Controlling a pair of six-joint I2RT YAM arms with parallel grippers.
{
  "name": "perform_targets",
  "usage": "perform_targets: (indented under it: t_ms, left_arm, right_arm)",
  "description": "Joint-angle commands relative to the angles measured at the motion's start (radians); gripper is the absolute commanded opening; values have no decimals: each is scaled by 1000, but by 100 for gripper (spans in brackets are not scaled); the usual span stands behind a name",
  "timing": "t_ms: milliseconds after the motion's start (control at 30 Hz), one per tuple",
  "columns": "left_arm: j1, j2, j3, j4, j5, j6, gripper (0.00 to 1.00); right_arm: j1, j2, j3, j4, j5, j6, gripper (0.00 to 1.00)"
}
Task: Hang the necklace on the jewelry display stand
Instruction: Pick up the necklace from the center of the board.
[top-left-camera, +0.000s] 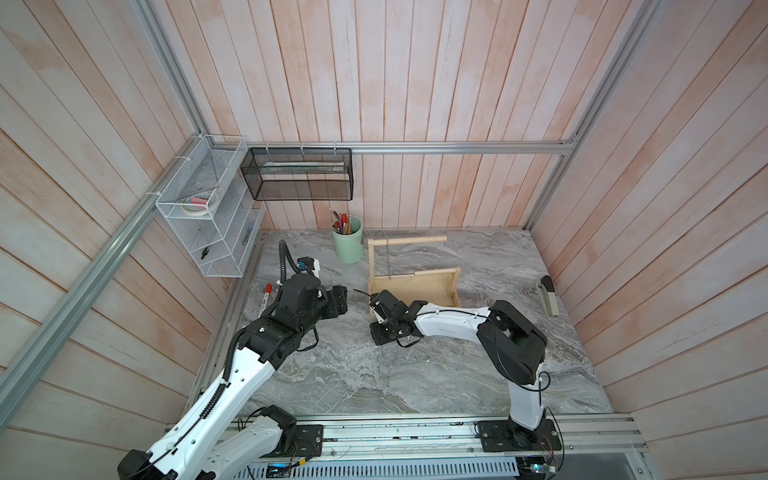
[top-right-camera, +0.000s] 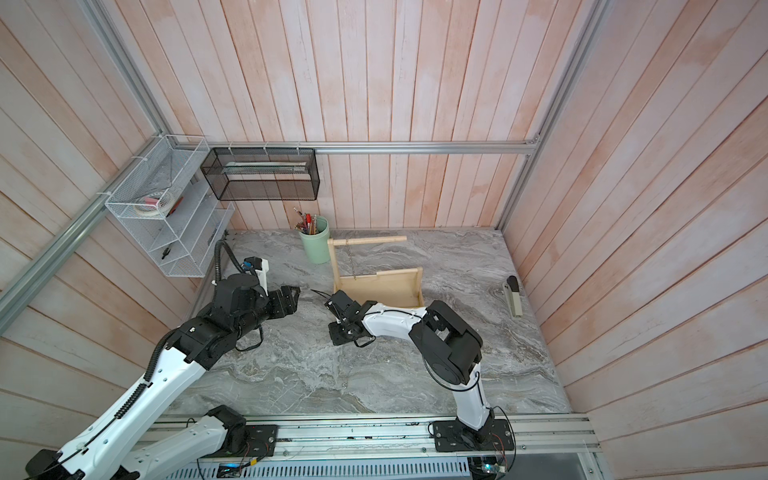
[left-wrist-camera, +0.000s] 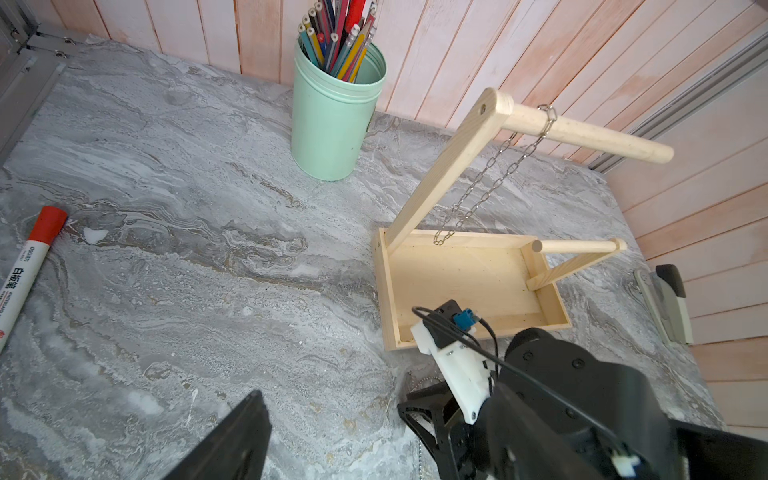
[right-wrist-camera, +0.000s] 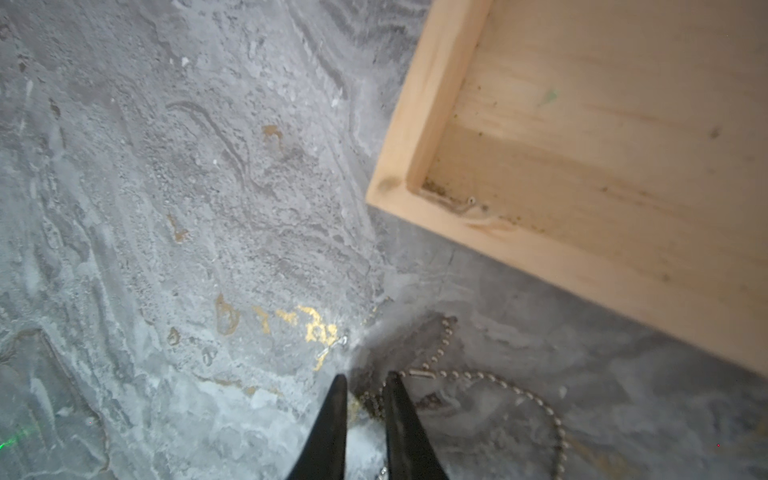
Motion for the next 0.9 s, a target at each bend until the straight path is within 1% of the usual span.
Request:
perform_targets:
  t_ms: [0, 67, 133, 167, 300, 433, 533, 700, 733, 800, 867]
  left_arm:
    - [6, -7, -2, 18, -7, 6, 85]
    - [6, -9, -2, 19, -6, 9, 85]
    - [7, -9, -4, 22, -6, 9, 85]
    - [7, -8, -5, 24, -6, 9, 85]
    - [7, -3, -6, 30, -2, 9, 85]
    - [9, 2, -5, 36, 1, 12, 85]
    - [9, 4, -9, 41, 3, 13, 85]
    - [10, 6, -16, 47, 7, 13, 85]
    - [9, 6, -17, 47, 7, 13, 85]
    - [9, 2, -21, 47, 5, 12, 85]
    - [9, 0, -23, 47, 5, 10, 85]
  right_arm:
    - [18, 107, -64, -240, 19, -4, 26]
    - [23, 101, -70, -247, 20, -1, 30]
    - [24, 100, -78, -250, 20, 0, 31]
    - [24, 104, -83, -253, 21, -3, 30]
    - [29, 131, -84, -278, 21, -14, 19]
    - [43, 147, -79, -319, 45, -29, 17]
    - [48, 151, -88, -331, 46, -31, 21]
    - [62, 151, -95, -359, 60, -28, 32]
    - [65, 150, -98, -363, 62, -27, 33]
    - [70, 151, -106, -369, 63, -24, 32]
    - [73, 153, -117, -370, 61, -23, 27]
